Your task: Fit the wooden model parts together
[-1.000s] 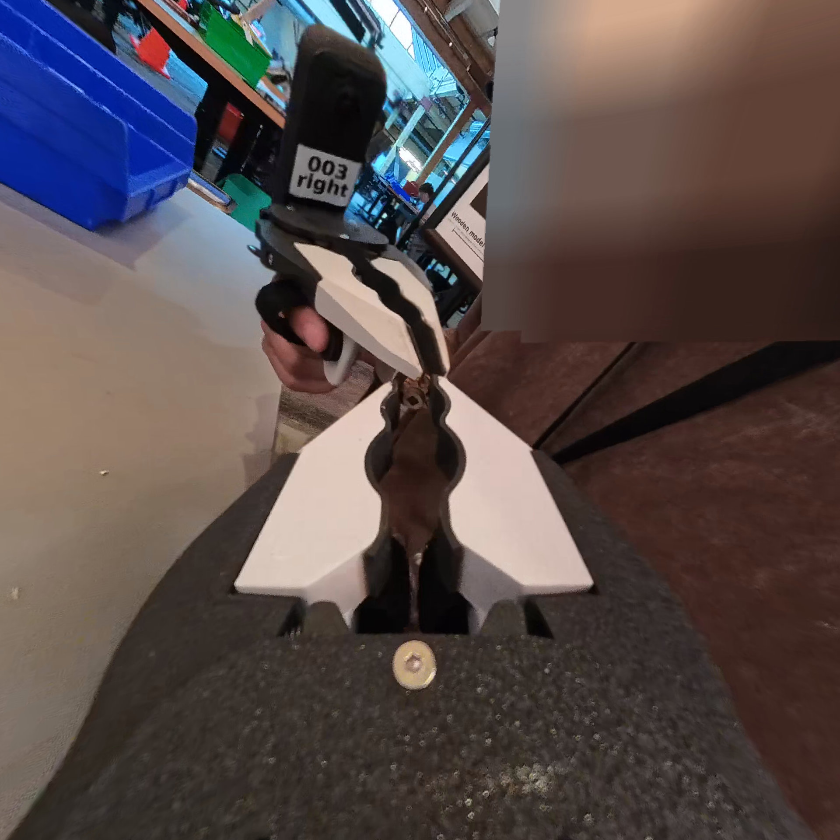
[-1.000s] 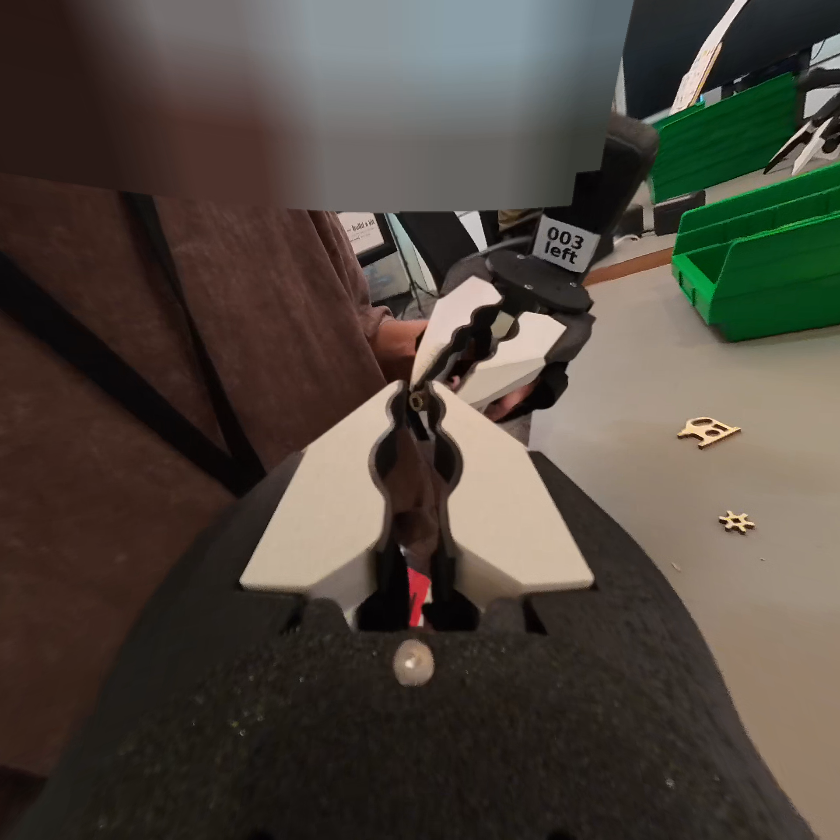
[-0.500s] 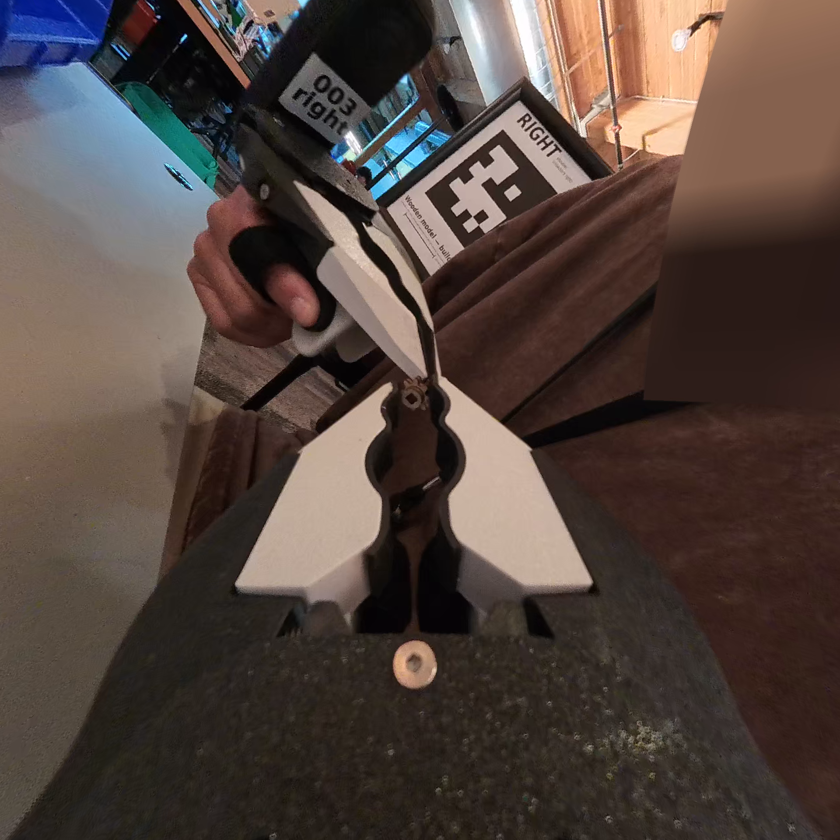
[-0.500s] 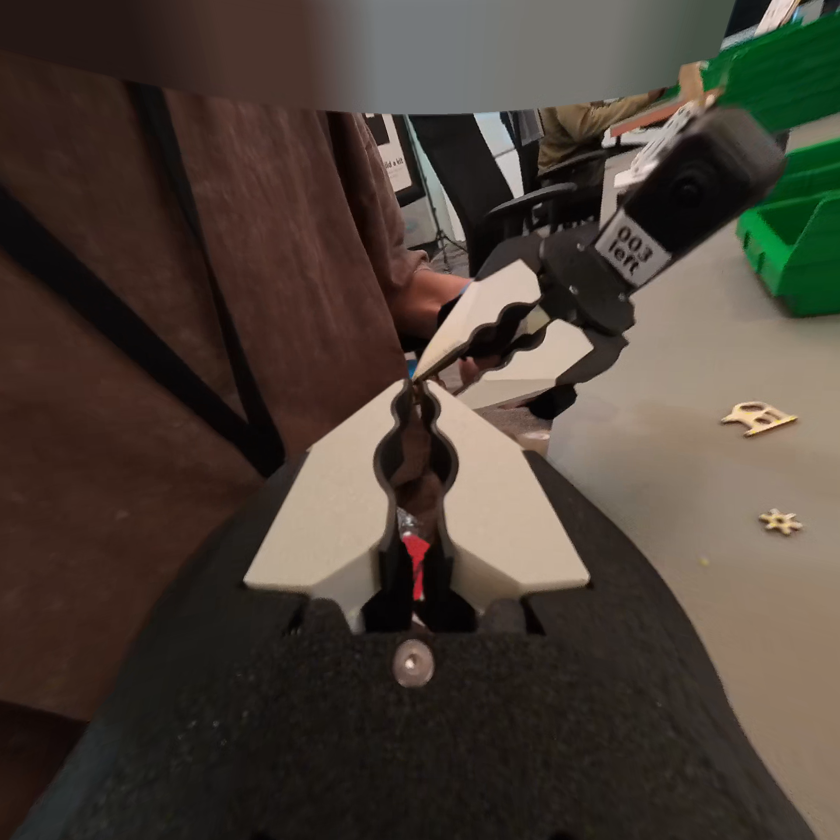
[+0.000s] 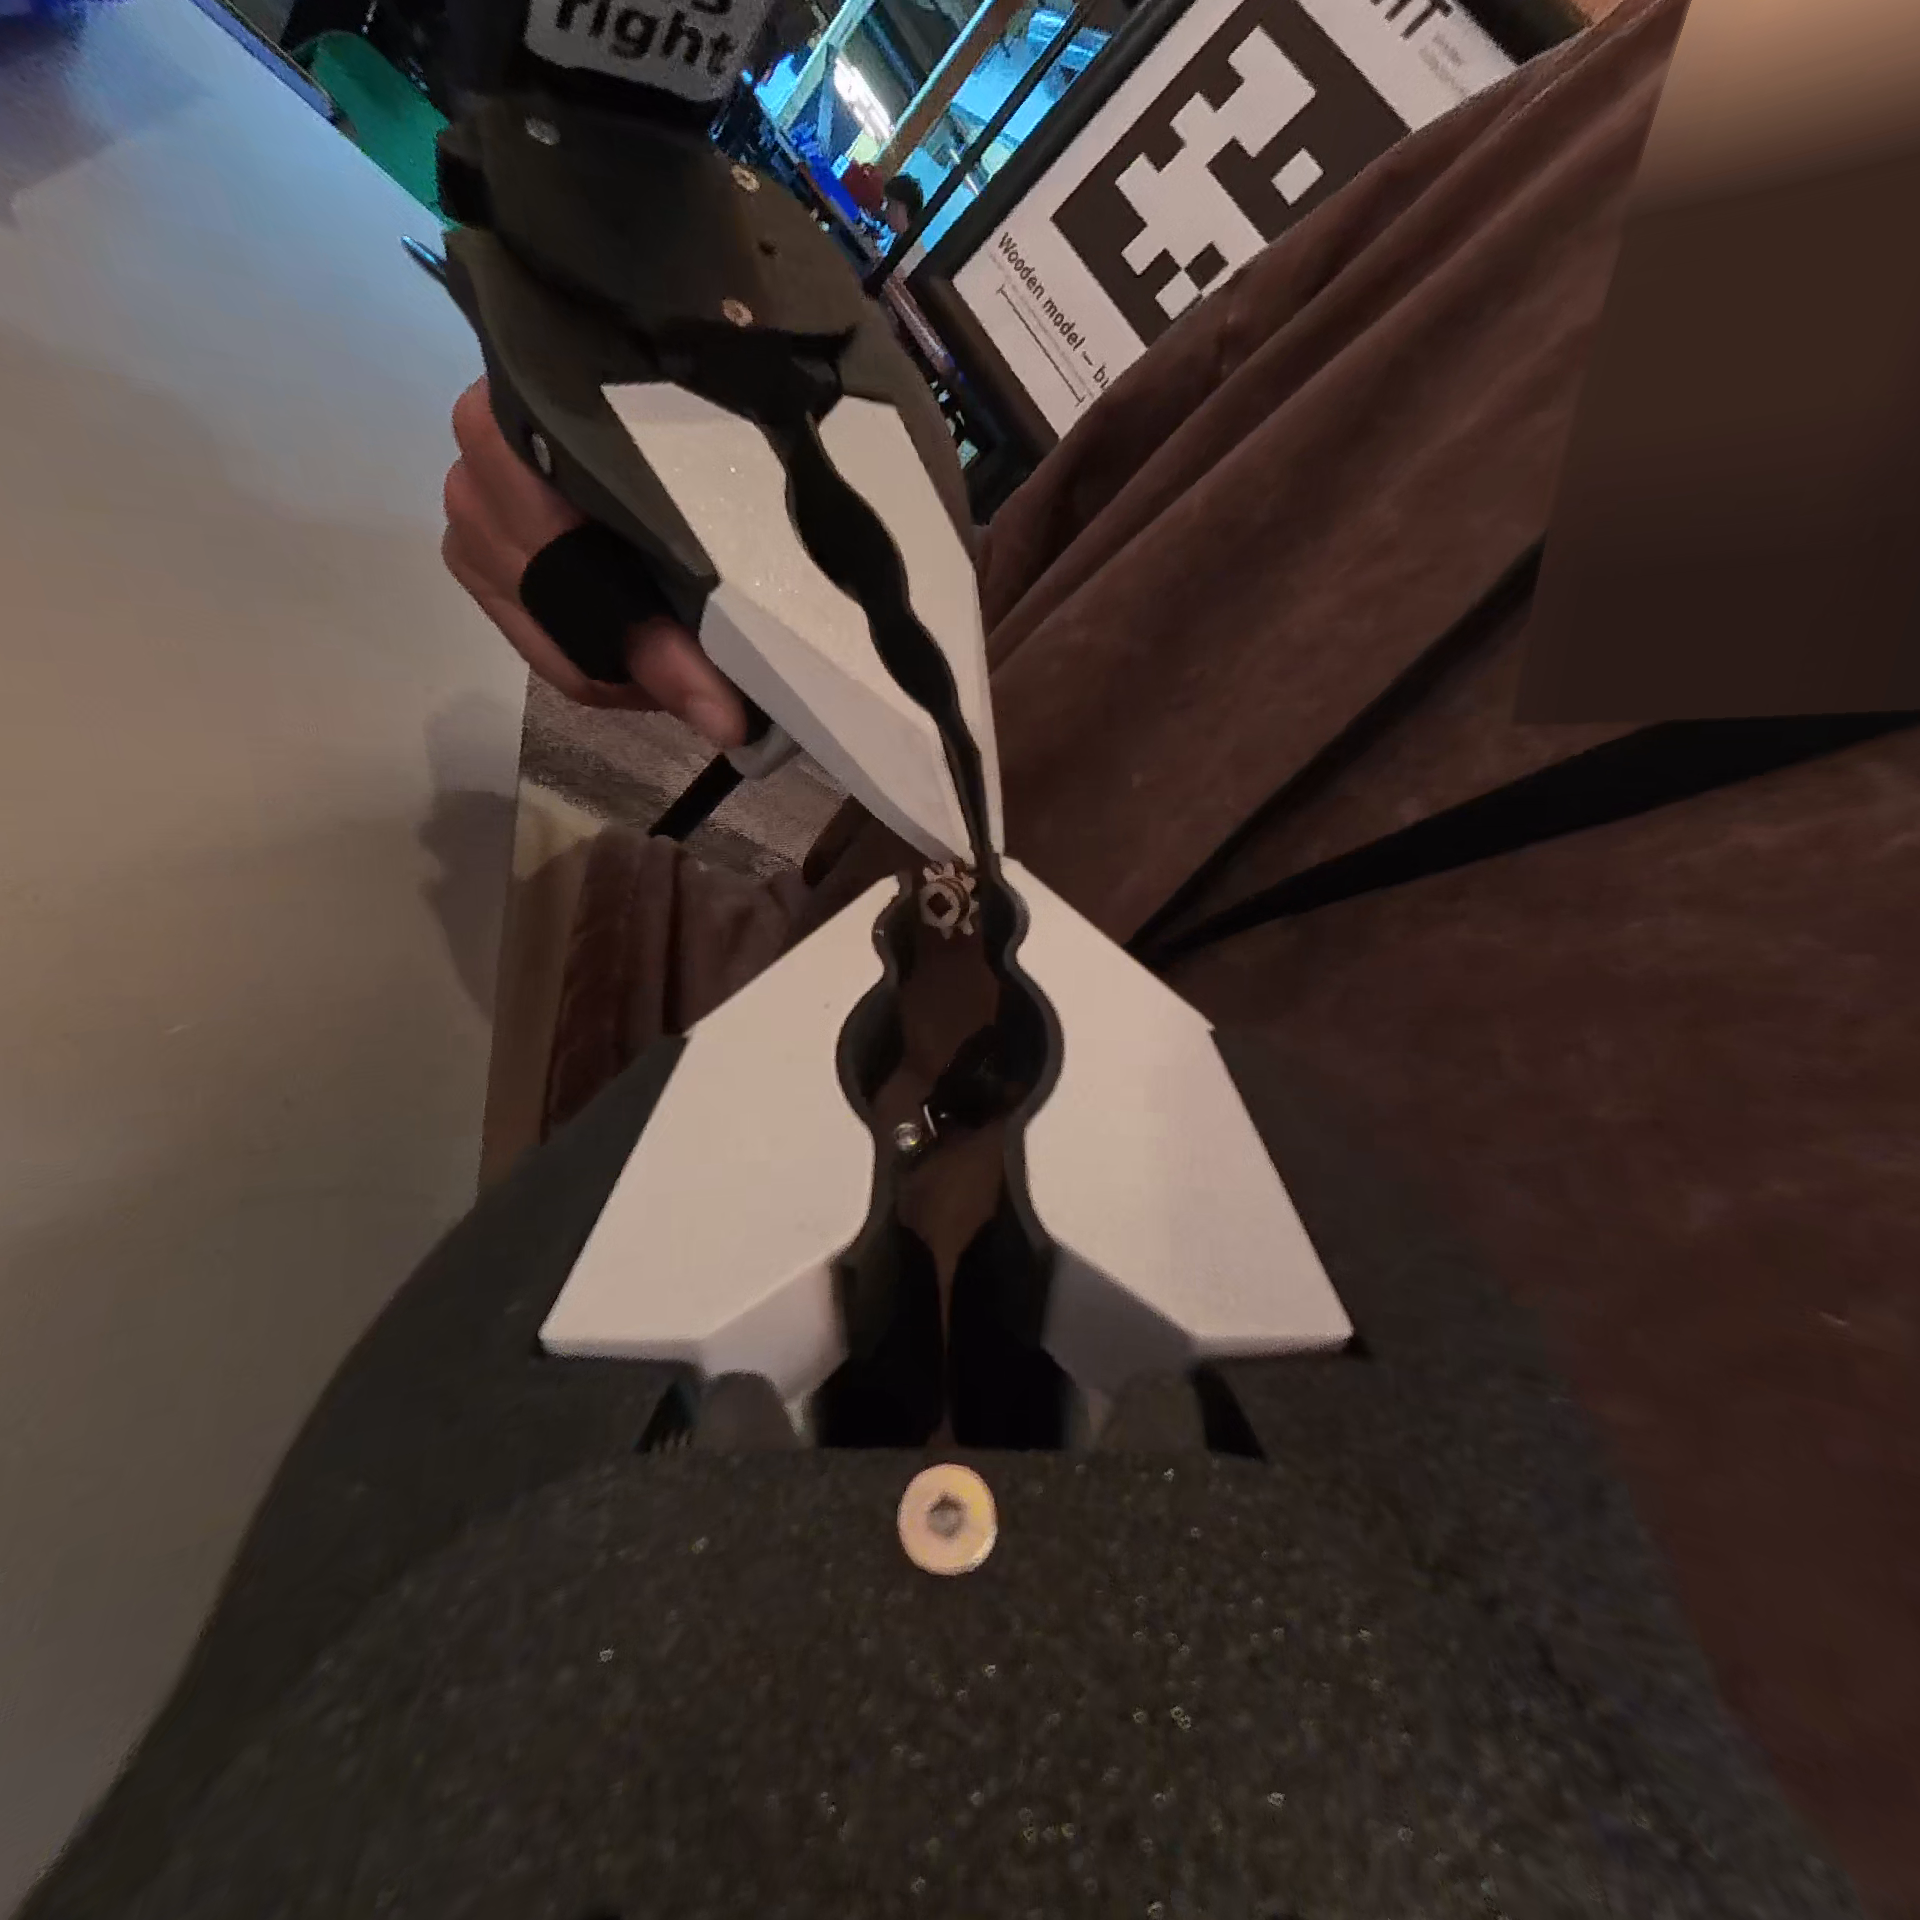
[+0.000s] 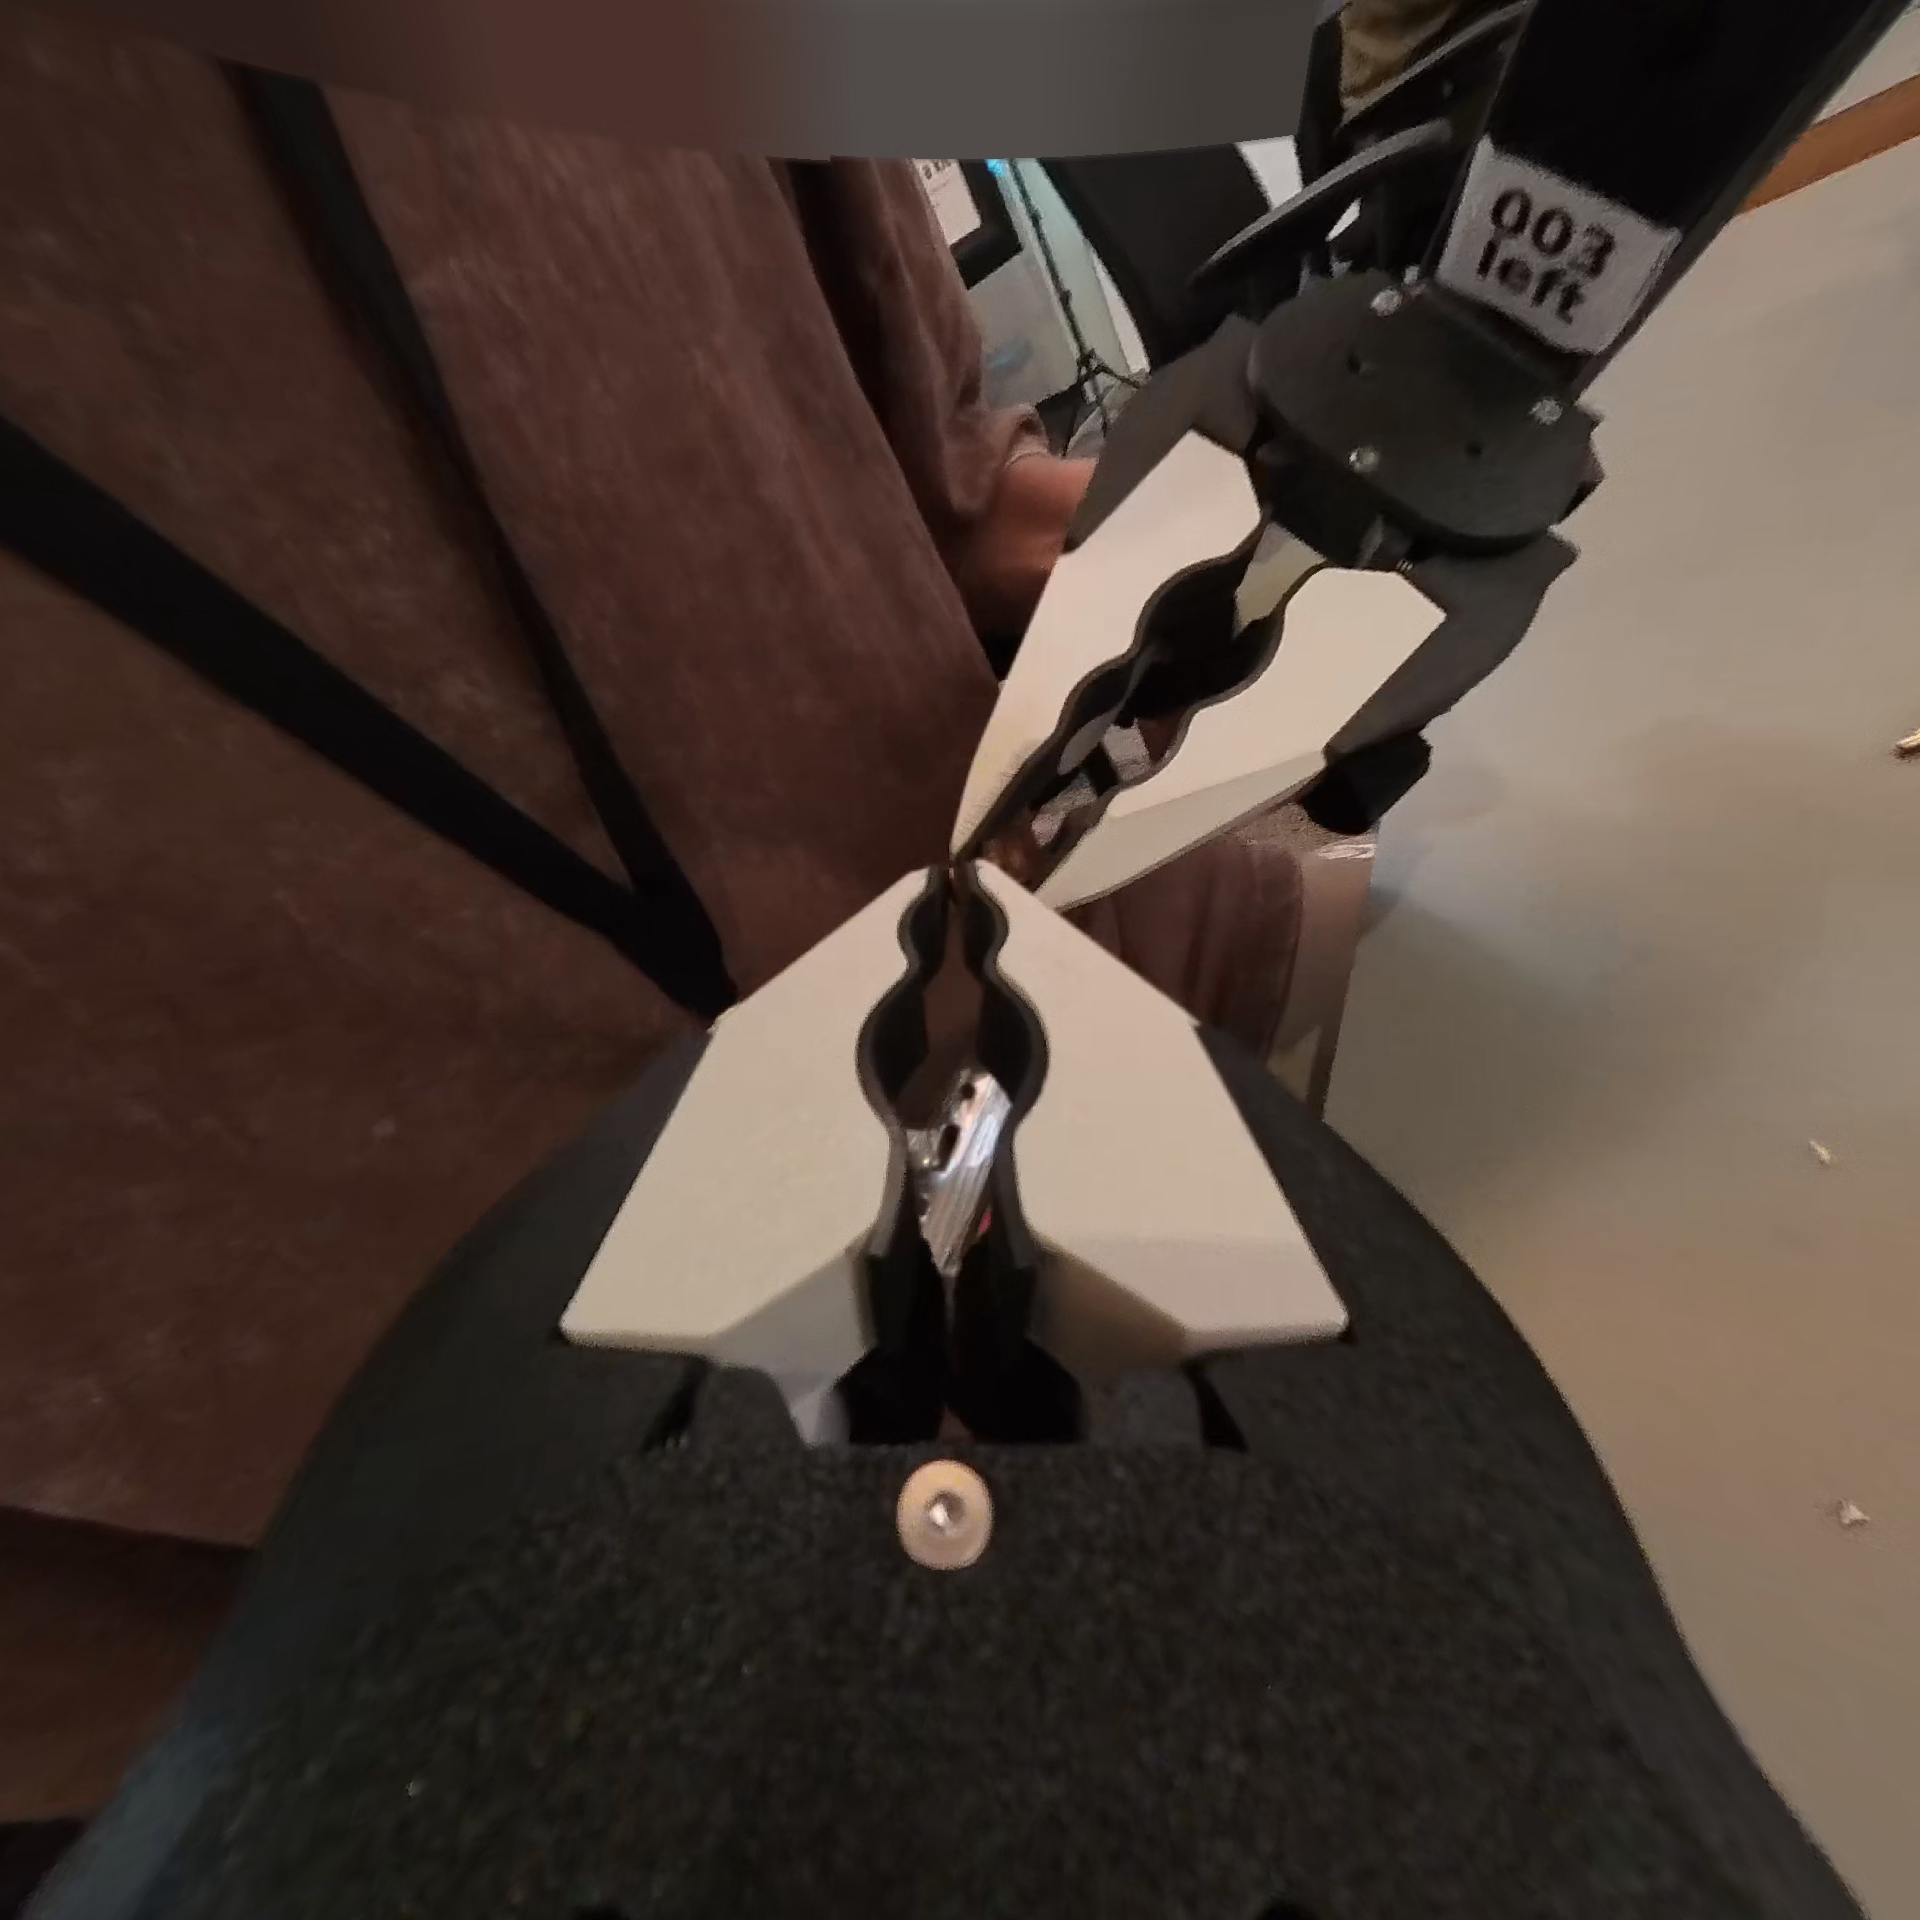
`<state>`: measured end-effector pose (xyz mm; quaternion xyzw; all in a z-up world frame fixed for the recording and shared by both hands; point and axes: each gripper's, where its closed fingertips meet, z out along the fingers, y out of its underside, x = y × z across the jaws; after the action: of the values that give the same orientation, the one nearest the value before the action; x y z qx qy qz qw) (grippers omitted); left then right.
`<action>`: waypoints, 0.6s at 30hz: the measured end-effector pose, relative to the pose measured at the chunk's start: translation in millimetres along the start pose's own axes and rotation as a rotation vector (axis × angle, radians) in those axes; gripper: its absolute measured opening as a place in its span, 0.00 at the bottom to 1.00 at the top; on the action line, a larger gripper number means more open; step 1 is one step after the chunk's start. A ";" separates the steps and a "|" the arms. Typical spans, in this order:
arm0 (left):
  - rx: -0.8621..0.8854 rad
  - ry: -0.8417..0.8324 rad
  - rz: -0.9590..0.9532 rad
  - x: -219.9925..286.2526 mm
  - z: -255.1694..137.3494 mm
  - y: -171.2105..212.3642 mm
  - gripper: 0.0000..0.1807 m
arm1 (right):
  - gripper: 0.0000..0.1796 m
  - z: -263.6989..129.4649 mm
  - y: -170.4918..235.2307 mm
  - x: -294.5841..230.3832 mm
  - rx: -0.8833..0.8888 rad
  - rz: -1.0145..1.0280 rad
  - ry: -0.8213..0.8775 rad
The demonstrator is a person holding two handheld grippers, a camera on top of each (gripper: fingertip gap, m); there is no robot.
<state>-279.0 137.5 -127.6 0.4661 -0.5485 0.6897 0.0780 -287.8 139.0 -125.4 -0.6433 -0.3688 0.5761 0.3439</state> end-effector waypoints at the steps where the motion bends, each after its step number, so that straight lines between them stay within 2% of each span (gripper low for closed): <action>1: 0.015 -0.006 -0.002 -1.6 -1.6 -1.8 0.05 | 0.01 -1.7 -1.8 4.3 0.015 -0.005 0.030; 3: 0.007 -0.017 -0.016 -7.2 -3.1 0.1 0.05 | 0.01 -0.5 3.1 7.7 -0.019 -0.011 0.041; 6: 0.061 -0.041 -0.046 -15.9 -10.3 -8.4 0.04 | 0.02 -7.8 -6.0 21.7 0.036 -0.065 0.153; 11: 0.123 -0.076 -0.103 -30.8 -16.7 -16.9 0.05 | 0.03 -16.0 -7.0 38.5 -0.016 -0.111 0.309; 18: 0.301 -0.096 -0.246 -46.8 -27.2 -31.8 0.05 | 0.07 -25.0 -13.4 59.2 -0.062 -0.256 0.644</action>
<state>-248.6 191.3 -138.9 0.5685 -0.3813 0.7261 0.0648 -260.2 196.7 -140.1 -0.7508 -0.3362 0.2843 0.4923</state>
